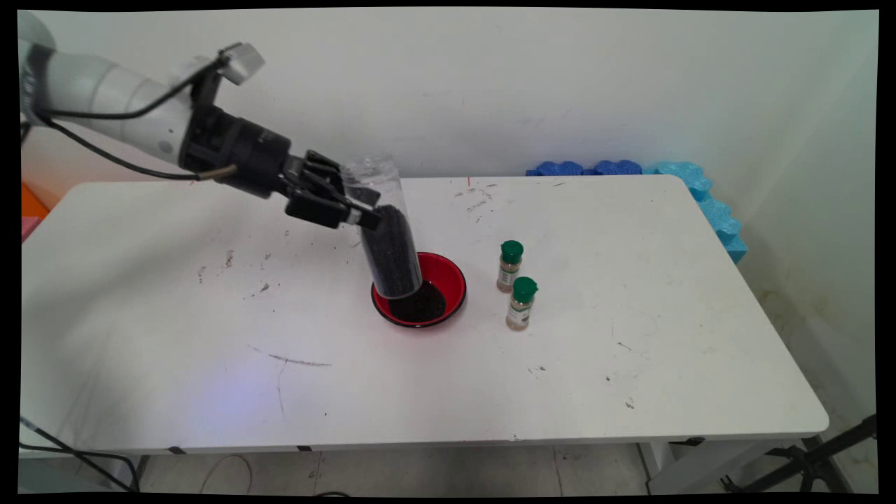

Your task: Pour the black seasoning powder in the red bowl, then place the picked object on the table

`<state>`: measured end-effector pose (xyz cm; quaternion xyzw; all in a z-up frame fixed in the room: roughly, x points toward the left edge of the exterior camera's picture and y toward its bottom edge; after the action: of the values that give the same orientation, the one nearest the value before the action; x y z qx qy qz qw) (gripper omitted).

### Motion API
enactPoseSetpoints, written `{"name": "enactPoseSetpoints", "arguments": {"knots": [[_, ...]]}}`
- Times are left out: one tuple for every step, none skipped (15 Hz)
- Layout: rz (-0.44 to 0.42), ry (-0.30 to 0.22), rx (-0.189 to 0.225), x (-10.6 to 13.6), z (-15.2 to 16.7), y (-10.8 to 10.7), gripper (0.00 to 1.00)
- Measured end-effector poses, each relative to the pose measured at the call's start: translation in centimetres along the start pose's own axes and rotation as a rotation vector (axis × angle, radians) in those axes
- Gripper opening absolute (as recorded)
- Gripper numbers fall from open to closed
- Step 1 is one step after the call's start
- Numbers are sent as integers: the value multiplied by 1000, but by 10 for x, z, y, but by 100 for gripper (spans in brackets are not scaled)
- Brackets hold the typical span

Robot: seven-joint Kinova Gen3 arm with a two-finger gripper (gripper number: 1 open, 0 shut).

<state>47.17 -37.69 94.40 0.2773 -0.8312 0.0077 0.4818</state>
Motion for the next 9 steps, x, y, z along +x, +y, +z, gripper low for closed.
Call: {"name": "enactPoseSetpoints", "arguments": {"knots": [[24, 8, 1, 2, -6, 0, 0], [47, 22, 7, 4, -13, 0, 0], [67, 33, 16, 5, -20, -1, 0], [80, 39, 25, 6, -27, -2, 0], [99, 41, 35, 6, -34, -4, 0], [115, 39, 43, 5, -40, -6, 0], [125, 37, 49, 4, -44, -7, 0], [137, 32, 56, 2, -50, -9, 0], [144, 27, 59, -1, -53, -10, 0]]}}
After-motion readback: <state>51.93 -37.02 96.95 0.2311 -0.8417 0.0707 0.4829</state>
